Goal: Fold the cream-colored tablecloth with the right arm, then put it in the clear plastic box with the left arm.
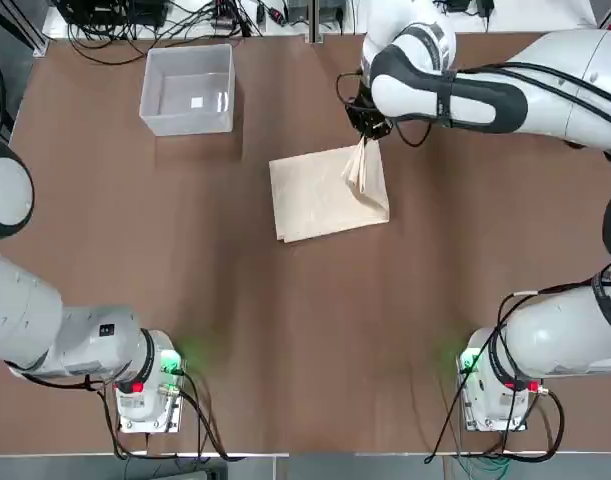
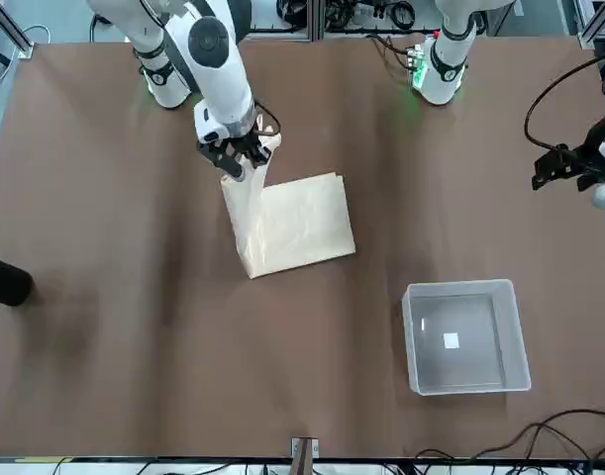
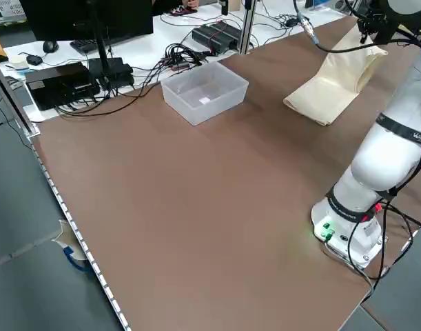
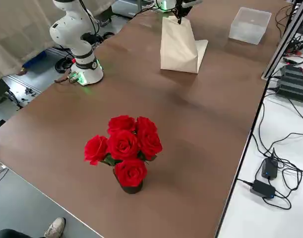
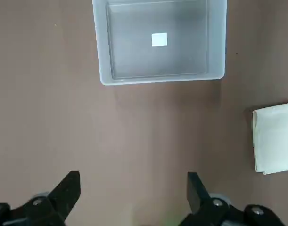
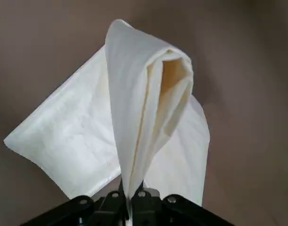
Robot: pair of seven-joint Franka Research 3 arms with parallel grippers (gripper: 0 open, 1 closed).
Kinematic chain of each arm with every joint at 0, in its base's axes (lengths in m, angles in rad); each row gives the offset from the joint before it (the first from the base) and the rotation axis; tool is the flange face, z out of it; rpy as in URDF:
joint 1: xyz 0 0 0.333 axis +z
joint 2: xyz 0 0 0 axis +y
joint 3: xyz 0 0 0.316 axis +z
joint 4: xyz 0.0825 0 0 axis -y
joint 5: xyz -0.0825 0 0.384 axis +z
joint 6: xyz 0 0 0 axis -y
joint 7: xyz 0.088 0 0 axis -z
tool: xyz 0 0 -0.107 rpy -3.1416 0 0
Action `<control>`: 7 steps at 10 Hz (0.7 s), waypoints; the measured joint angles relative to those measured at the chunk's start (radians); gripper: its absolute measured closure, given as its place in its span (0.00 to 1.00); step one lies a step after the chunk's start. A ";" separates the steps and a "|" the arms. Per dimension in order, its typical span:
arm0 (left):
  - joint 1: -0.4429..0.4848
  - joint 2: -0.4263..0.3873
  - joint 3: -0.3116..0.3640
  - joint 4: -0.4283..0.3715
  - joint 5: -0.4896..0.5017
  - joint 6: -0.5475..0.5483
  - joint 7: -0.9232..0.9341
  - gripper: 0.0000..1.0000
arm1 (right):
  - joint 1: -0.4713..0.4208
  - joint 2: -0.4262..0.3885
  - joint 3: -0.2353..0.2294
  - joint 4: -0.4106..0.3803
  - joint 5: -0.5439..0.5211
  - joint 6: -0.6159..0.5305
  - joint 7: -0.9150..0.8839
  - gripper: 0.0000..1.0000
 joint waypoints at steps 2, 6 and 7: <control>0.000 0.001 0.001 0.000 0.000 0.000 0.000 0.00 | 0.022 0.024 0.000 0.004 -0.019 0.010 0.028 0.96; 0.001 0.009 0.002 0.000 0.000 0.000 0.000 0.00 | 0.037 0.058 0.000 0.009 -0.023 0.056 0.053 0.96; 0.001 0.009 0.002 0.000 0.000 0.000 0.000 0.00 | 0.043 0.073 0.000 0.018 -0.034 0.064 0.064 0.96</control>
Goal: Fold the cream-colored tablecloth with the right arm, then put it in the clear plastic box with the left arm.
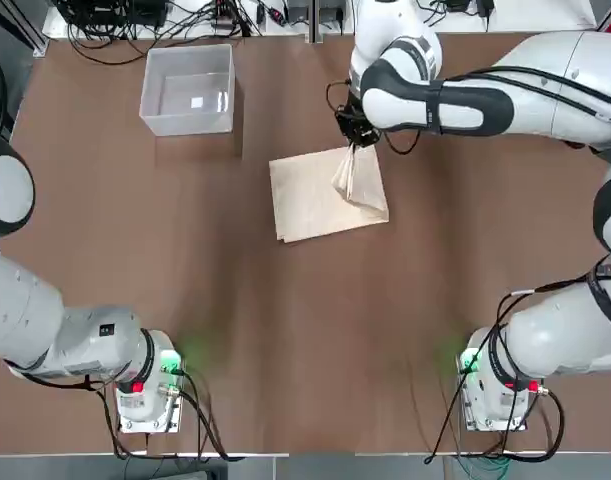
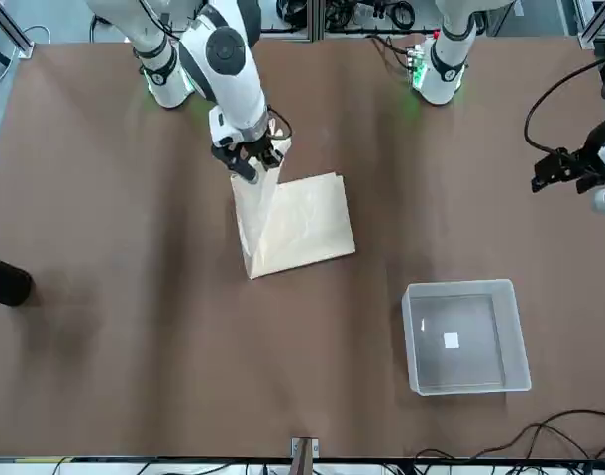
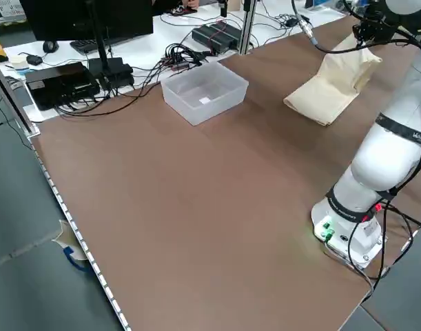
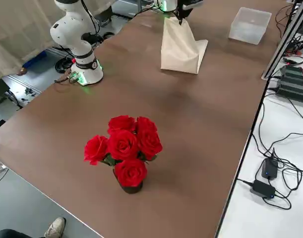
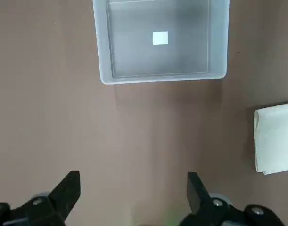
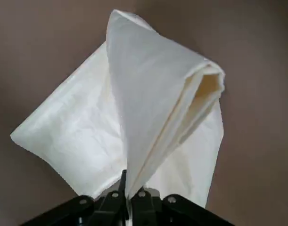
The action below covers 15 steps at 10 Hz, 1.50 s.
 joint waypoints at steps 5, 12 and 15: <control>0.001 0.000 0.000 0.000 0.000 0.000 0.000 0.00 | 0.027 0.135 0.016 0.058 -0.127 0.032 0.117 0.96; 0.001 0.000 0.001 0.000 0.000 0.000 0.000 0.00 | 0.072 0.212 0.033 0.123 -0.205 0.042 0.192 0.96; 0.001 0.000 0.001 0.000 0.000 0.000 0.000 0.00 | 0.087 0.247 0.035 0.126 -0.243 0.043 0.211 0.96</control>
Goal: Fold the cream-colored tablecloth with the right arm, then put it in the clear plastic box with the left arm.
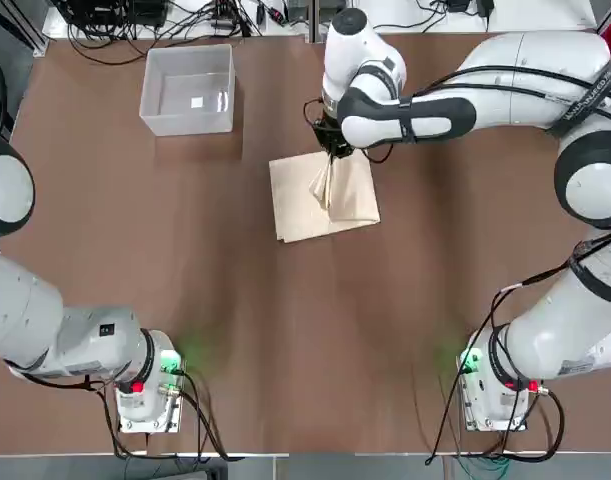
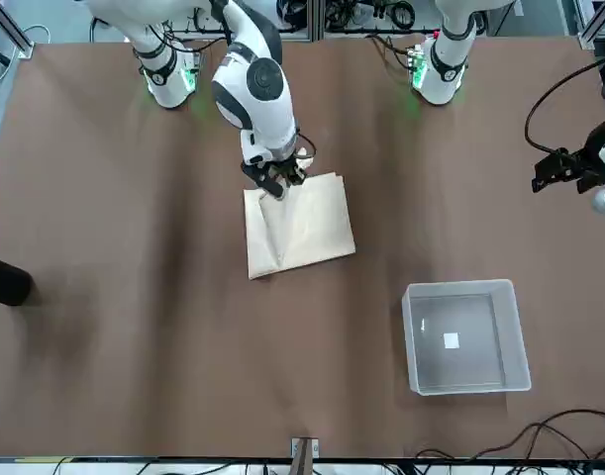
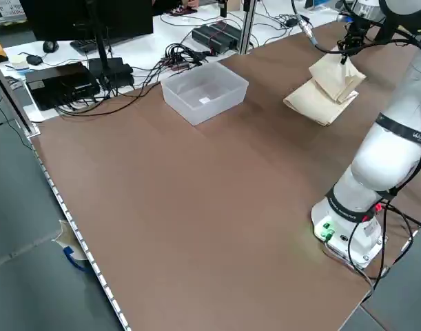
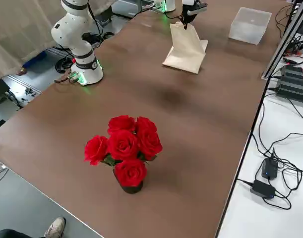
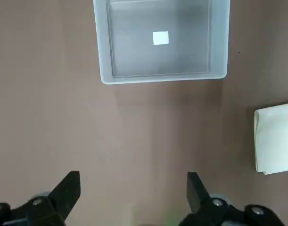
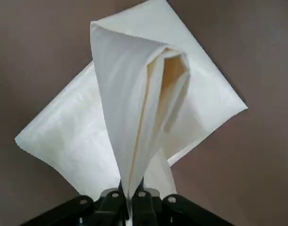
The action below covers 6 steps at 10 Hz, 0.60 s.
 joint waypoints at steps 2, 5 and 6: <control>0.000 0.000 0.000 0.000 0.000 0.000 0.000 0.00 | 0.015 0.012 0.000 0.000 -0.011 0.000 0.003 0.96; 0.001 0.000 0.001 0.000 0.000 0.000 0.000 0.00 | 0.040 0.043 0.001 0.000 -0.061 -0.001 0.021 0.96; 0.001 0.000 0.001 0.000 0.000 0.000 0.000 0.00 | 0.049 0.059 0.001 0.000 -0.088 -0.001 0.040 0.96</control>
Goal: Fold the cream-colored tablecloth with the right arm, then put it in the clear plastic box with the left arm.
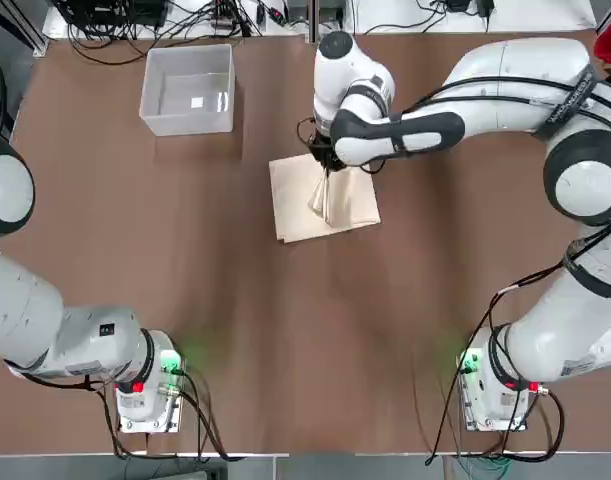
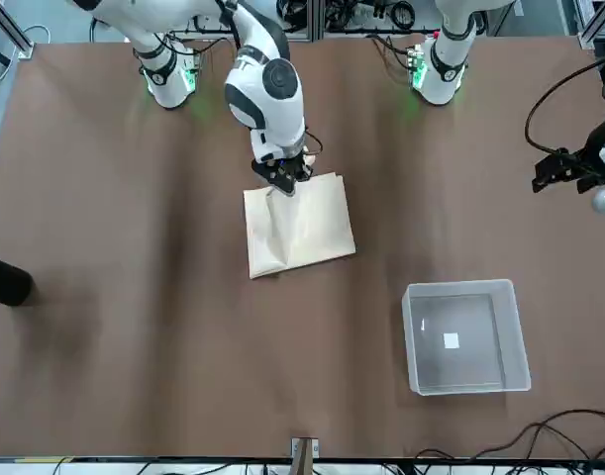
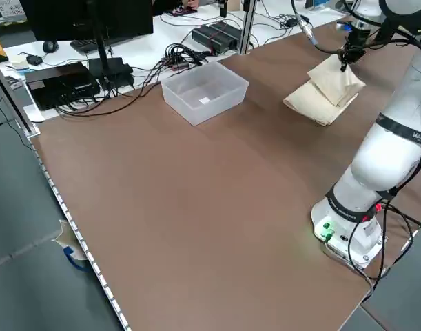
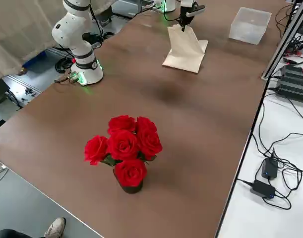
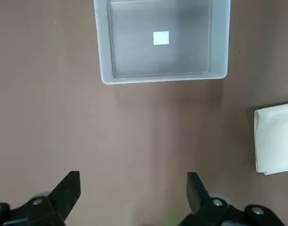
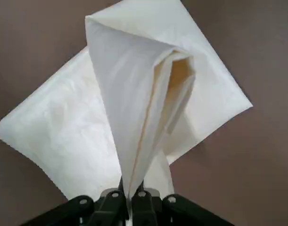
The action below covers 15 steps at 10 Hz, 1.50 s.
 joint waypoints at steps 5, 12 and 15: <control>-0.002 0.000 0.000 0.000 0.000 0.000 0.000 0.00 | 0.005 0.032 0.000 0.008 -0.034 0.003 0.022 0.96; 0.002 0.000 0.002 0.004 0.000 0.000 0.000 0.00 | 0.007 0.065 0.000 0.055 -0.035 0.003 0.024 0.59; 0.004 -0.001 0.003 0.006 0.000 0.000 -0.001 0.00 | 0.007 0.076 0.000 0.091 -0.035 0.003 0.024 0.33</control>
